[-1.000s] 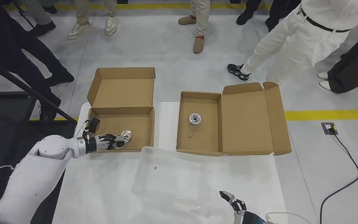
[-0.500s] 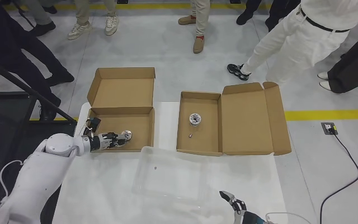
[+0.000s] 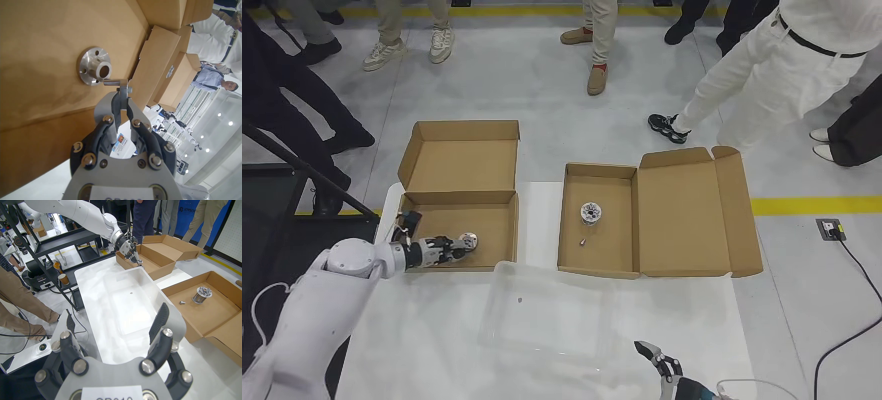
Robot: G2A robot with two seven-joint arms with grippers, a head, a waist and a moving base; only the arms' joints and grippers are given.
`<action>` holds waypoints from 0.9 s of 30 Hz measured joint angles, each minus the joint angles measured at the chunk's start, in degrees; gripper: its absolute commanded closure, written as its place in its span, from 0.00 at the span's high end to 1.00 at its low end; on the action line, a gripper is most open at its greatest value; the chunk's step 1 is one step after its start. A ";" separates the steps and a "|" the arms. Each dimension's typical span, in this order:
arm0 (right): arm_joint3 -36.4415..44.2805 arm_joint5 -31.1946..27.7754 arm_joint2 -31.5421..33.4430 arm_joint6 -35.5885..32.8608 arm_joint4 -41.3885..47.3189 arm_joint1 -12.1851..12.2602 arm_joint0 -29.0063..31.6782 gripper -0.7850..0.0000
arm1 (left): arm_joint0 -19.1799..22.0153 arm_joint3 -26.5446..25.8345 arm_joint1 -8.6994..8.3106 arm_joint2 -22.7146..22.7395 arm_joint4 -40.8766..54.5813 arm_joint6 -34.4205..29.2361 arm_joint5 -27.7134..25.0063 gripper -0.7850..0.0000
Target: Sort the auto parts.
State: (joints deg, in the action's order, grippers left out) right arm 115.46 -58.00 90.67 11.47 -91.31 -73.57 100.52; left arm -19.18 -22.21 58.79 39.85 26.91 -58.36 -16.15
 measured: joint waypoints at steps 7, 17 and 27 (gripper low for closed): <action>0.00 0.00 0.00 0.00 0.00 0.00 0.00 1.00 | 0.10 2.02 0.77 1.00 0.44 -0.71 -0.31 0.00; 0.00 0.00 0.00 0.00 0.00 0.00 0.00 1.00 | 0.16 4.09 1.65 2.23 0.45 -0.81 -0.20 0.28; 0.00 0.00 0.00 0.00 0.00 0.00 0.00 1.00 | 0.38 5.31 2.21 3.39 -0.18 -1.00 -0.21 0.29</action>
State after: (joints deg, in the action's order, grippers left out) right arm 115.46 -58.00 90.67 11.47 -91.31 -73.57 100.52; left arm -18.80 -16.90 61.00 43.24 26.74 -59.36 -16.35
